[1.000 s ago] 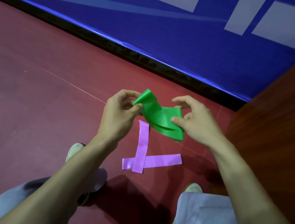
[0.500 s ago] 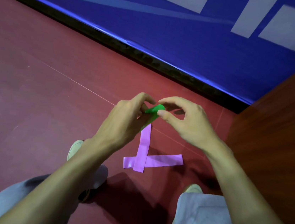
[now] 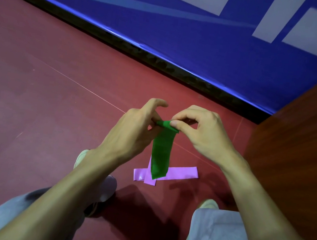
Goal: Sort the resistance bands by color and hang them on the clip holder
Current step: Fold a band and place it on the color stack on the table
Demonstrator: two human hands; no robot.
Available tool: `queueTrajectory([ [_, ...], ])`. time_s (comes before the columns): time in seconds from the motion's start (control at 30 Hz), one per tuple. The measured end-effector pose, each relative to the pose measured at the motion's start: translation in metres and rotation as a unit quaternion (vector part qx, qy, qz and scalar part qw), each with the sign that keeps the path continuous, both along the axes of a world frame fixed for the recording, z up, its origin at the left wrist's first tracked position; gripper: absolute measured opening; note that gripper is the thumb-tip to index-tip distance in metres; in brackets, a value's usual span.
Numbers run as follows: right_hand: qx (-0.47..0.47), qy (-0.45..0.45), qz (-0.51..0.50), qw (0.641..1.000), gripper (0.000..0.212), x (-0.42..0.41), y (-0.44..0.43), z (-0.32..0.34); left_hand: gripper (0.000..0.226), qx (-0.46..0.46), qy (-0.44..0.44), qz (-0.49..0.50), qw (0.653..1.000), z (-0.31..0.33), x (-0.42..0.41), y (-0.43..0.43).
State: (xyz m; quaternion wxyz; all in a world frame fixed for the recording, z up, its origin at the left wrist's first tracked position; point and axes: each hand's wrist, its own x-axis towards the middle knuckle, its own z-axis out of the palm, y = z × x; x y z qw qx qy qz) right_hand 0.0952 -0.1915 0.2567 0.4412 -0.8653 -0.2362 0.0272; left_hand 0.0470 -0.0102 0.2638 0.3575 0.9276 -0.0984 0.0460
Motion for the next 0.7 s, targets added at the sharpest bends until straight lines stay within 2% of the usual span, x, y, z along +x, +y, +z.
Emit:
queueTrajectory([
  [0.17, -0.006, -0.019, -0.001, 1.0, 0.004, -0.0002, -0.001, -0.001, 0.043, -0.012, 0.032, -0.013, 0.999, -0.0025, 0.0019, -0.0013],
  [0.37, 0.015, -0.02, -0.009, 1.0, 0.003, -0.0004, -0.0008, 0.0009, 0.01, -0.025, 0.014, 0.016, 0.999, -0.0016, 0.0043, -0.0026],
  [0.53, 0.036, -0.007, -0.019, 0.999, 0.004, 0.0002, -0.001, 0.0015, 0.007, -0.019, -0.011, 0.032, 0.999, -0.0014, 0.0051, -0.0025],
  [0.63, 0.048, 0.016, -0.021, 0.998, 0.012, 0.0012, -0.0026, 0.0004, 0.007, -0.027, -0.015, 0.042, 0.999, 0.0008, 0.0062, -0.0019],
  [0.7, 0.033, 0.046, -0.014, 0.998, 0.026, 0.0024, -0.004, -0.0008, 0.005, -0.051, -0.02, 0.049, 0.997, 0.0038, 0.0062, -0.0016],
])
